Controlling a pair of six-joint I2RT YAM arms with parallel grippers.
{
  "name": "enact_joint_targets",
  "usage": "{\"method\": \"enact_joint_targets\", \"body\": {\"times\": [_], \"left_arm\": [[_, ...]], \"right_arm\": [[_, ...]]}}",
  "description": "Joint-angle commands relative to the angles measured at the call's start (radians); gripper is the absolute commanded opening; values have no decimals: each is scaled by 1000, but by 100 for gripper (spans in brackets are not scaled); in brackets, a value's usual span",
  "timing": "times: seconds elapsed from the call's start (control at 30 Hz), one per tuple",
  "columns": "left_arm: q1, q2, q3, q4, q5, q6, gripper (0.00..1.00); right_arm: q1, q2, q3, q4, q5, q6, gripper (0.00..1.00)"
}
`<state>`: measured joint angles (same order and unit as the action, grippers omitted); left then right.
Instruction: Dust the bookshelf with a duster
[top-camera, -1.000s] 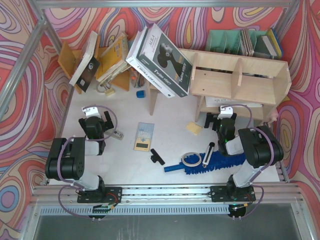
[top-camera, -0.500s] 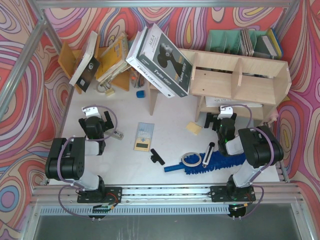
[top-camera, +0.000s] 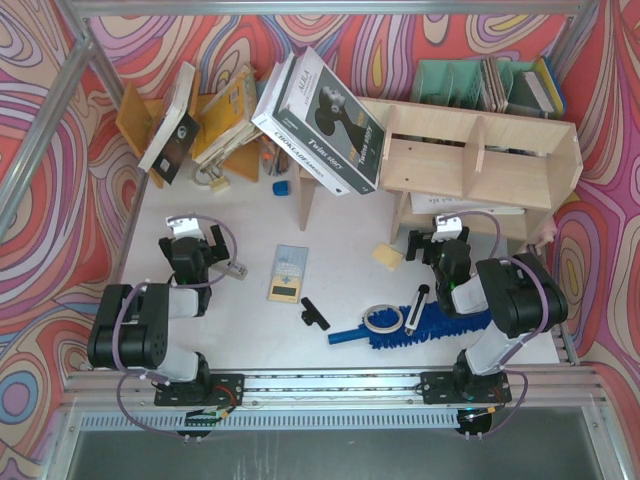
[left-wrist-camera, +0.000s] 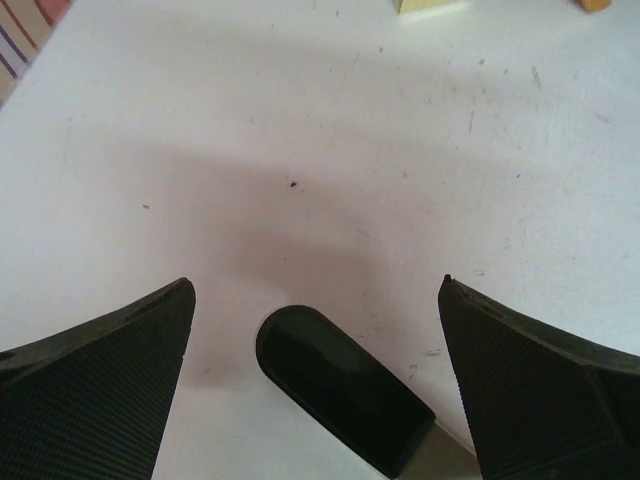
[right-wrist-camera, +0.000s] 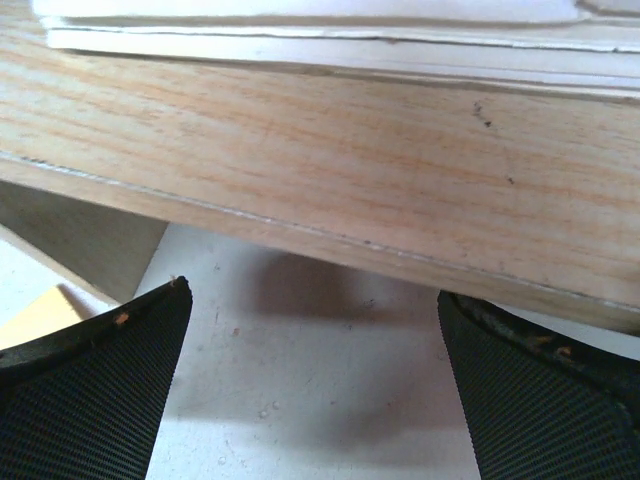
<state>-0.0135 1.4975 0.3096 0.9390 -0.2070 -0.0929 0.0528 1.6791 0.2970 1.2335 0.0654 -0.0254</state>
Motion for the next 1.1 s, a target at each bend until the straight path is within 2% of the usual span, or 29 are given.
{"method": "enact_joint_targets", "body": {"times": [0.0, 0.17, 0.53, 0.67, 0.8, 0.9, 1.07], "left_arm": [[-24, -77, -13, -1, -43, 26, 98], [-83, -151, -16, -62, -127, 55, 98], [-264, -429, -51, -198, -393, 16, 98], [-292, -573, -17, -387, -394, -60, 98], [-293, -724, 11, -596, -373, -189, 98], [-293, -851, 41, -776, -383, -316, 98], [-293, -996, 103, -1040, -441, -528, 98]], "right_arm": [[7, -53, -22, 73, -25, -32, 99], [22, -174, 26, -157, -30, -12, 99], [68, -478, -100, -360, 19, 22, 99], [78, -581, -69, -552, -2, 78, 99], [89, -698, -76, -642, -125, 69, 99], [90, -803, -21, -825, -75, 165, 99], [90, -922, 49, -932, -249, 275, 99]]}}
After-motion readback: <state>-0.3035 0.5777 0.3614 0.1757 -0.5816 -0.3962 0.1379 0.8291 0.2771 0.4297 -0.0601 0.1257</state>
